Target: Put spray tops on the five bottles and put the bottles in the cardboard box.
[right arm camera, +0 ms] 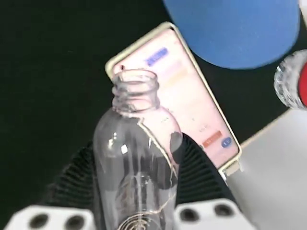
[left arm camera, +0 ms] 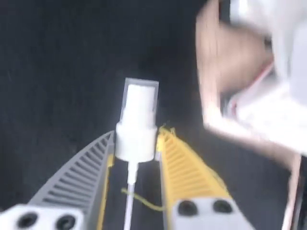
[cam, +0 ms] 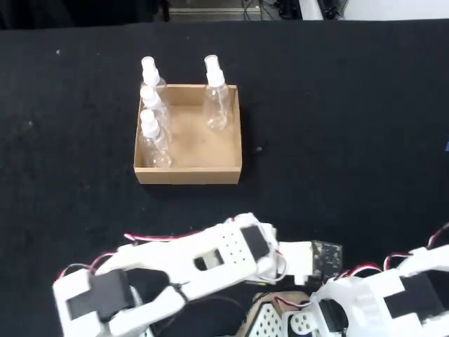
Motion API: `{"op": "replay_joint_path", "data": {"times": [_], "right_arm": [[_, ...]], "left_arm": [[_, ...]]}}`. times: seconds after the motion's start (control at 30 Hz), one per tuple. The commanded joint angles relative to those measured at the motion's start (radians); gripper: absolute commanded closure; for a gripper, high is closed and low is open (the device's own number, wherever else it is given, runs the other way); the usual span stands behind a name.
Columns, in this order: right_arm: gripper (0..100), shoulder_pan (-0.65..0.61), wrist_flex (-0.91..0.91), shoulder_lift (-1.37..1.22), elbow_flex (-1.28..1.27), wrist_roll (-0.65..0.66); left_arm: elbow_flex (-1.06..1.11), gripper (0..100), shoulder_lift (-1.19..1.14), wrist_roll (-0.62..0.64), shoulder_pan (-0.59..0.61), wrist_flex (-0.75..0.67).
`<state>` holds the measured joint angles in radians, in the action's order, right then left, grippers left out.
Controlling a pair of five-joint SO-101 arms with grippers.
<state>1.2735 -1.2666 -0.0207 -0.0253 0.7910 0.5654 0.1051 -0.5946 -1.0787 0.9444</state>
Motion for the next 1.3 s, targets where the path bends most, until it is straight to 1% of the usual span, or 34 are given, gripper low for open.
{"op": "replay_joint_path", "data": {"times": [0.0,0.1,0.17,0.33,0.4,0.47,0.63,0.7,0.77,0.87,0.97,1.03,1.13,1.2,1.27], "right_arm": [[98.8,-0.092,-0.081,0.111,0.058,-0.021],[98.8,-0.167,-0.097,0.191,0.033,-0.087],[98.8,-0.224,-0.098,0.243,0.013,-0.124],[98.8,-0.347,-0.103,0.397,-0.084,-0.252],[98.8,-0.396,-0.103,0.473,-0.150,-0.281],[98.8,-0.448,-0.103,0.558,-0.222,-0.299],[98.8,-0.585,-0.094,0.765,-0.372,-0.371],[98.8,-0.649,-0.064,0.842,-0.417,-0.427],[98.8,-0.707,-0.014,0.917,-0.463,-0.499],[98.7,-0.792,0.071,1.029,-0.541,-0.601],[98.7,-0.891,0.175,1.132,-0.641,-0.689],[98.7,-0.976,0.270,1.191,-0.722,-0.750],[98.7,-1.126,0.466,1.277,-0.863,-0.833],[98.7,-1.224,0.608,1.331,-0.960,-0.868],[98.7,-1.309,0.710,1.379,-1.040,-0.878]], "left_arm": [[-0.031,95,0.270,-0.009,0.081,0.132],[0.007,95,0.440,-0.009,0.153,0.176],[0.038,95,0.560,0.006,0.193,0.175],[0.051,95,0.827,0.176,0.315,0.173],[0.051,95,0.919,0.227,0.340,0.173],[0.061,95,0.991,0.250,0.352,0.176],[0.079,95,1.125,0.256,0.355,0.158],[0.084,95,1.163,0.256,0.357,0.109],[0.085,95,1.200,0.258,0.384,0.051],[0.087,95,1.244,0.269,0.463,-0.055],[0.087,95,1.277,0.351,0.570,-0.164],[0.087,95,1.284,0.414,0.639,-0.253],[0.088,95,1.287,0.497,0.697,-0.397],[0.088,95,1.287,0.523,0.705,-0.483],[0.088,95,1.287,0.523,0.704,-0.552]]}}
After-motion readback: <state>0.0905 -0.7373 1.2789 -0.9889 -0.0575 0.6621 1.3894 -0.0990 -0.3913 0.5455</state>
